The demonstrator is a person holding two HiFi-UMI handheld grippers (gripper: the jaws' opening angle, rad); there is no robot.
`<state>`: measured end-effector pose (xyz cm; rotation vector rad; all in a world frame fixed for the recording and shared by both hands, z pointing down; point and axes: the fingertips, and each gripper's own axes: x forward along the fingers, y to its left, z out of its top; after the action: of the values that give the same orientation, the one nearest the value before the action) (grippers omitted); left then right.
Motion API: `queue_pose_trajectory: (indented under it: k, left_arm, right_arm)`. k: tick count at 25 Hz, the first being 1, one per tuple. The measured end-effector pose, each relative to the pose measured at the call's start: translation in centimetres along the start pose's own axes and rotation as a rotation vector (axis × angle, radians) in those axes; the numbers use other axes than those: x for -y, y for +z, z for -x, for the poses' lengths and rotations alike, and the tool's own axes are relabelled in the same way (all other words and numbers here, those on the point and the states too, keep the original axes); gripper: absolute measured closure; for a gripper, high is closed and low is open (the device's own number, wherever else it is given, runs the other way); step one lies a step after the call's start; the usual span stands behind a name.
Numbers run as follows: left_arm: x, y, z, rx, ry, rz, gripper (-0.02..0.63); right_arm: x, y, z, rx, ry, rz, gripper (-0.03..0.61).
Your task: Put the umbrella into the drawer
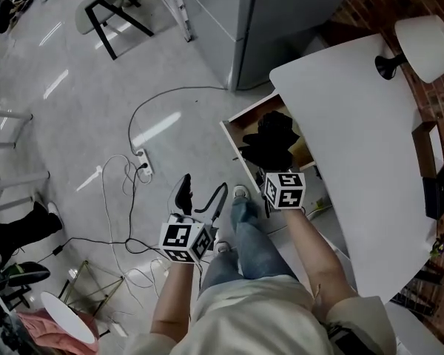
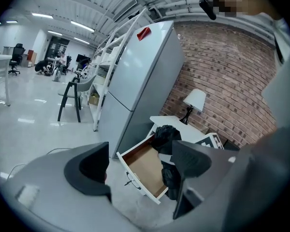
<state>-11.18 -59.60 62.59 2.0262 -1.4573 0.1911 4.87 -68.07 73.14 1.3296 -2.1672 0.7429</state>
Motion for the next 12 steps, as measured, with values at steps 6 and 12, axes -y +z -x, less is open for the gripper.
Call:
queue_pose_trajectory:
  k: [6,12]
  left_arm:
    - [-0.2,-1.1,-3.1,-0.029,0.011,0.011,0.215]
    - [-1.1,-2.6,-4.6,-0.055,0.029,0.037,0.215]
  right_arm:
    - [4.1,-3.1,-5.6,-0.098,-0.032,-0.027,0.331]
    - [6.3,-6.0,-9.9,-0.186,-0.043,-0.011,0.331]
